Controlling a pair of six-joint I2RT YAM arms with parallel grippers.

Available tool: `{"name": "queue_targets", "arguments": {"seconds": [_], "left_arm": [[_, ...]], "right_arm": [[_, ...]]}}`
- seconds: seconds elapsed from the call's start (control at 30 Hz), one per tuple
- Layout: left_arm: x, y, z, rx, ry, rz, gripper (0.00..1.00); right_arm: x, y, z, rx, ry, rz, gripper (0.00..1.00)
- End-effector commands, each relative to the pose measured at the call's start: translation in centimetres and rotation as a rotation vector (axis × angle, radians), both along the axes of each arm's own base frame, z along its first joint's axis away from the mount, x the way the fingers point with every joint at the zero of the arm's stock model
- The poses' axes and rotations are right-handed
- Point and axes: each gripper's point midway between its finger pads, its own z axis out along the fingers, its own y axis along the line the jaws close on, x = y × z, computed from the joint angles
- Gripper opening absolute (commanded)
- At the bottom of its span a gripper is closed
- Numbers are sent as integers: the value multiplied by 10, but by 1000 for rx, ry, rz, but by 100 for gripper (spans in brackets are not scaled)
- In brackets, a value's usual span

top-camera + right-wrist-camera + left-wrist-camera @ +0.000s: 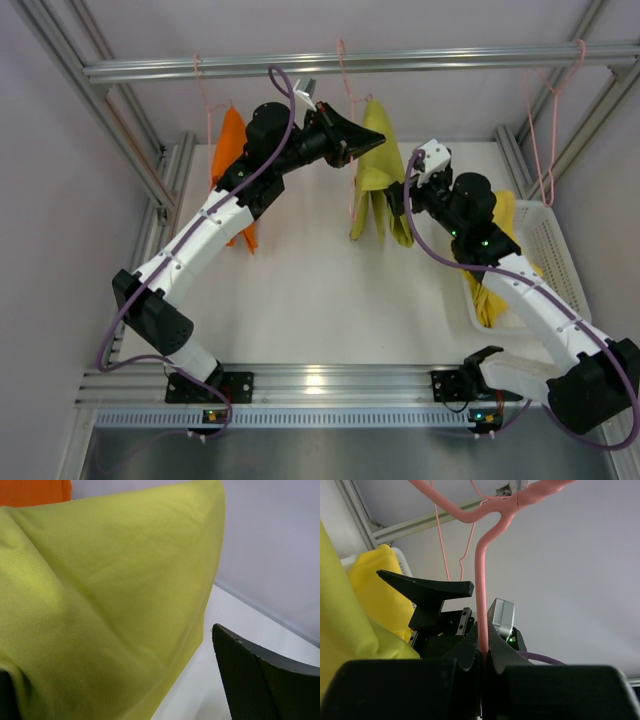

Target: Remove the trousers from the hanger

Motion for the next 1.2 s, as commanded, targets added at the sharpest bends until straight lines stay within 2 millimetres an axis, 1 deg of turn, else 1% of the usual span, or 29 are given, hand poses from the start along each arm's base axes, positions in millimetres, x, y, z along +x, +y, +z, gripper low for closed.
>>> {"name": "queue_targets", "arguments": {"seconds": [0.0,0.23,0.57,0.7,0.73,0.77,0.8,0.87,0.9,0.93,0.97,1.0,1.03,1.07,1.13,1.17], "left_arm": [[-36,22,106,-187,-319,-18,0],[-37,24,108,-190,-322,-16,0],[-38,24,109,-196,-320,-18,0],[-38,21,109,-203,-311,-25,0],[-39,19,109,-204,-310,-29,0],[-40,19,111,-207,-314,-29,0],[-40,19,112,-208,-313,-29,0],[-42,17,113,-211,-315,-35,0],[-44,16,114,-212,-316,-41,0],[-45,15,113,-212,-315,-45,0],[-45,14,112,-209,-313,-47,0],[-46,14,112,-207,-314,-48,0],[-46,13,110,-202,-312,-51,0],[-46,13,107,-194,-309,-50,0],[-47,13,97,-170,-296,-52,0],[-47,13,91,-154,-294,-53,0]], "right_arm": [[3,-23,0,-37,-7,-68,90],[3,-30,-3,-53,-2,-75,90],[7,-36,-1,-62,-6,-84,90],[12,-31,-3,-28,13,-83,87],[16,-29,-5,-13,26,-88,86],[18,-27,-2,-1,24,-90,85],[22,-25,-5,15,41,-95,82],[27,-23,3,35,26,-96,68],[31,-21,4,47,31,-97,50],[33,-20,6,59,30,-99,39],[35,-19,19,78,10,-100,28],[36,-18,22,96,16,-103,8],[35,-18,29,109,9,-106,0],[34,-18,39,124,-2,-104,0],[22,-18,62,160,-37,-80,0],[17,-19,78,180,-62,-73,0]]}}
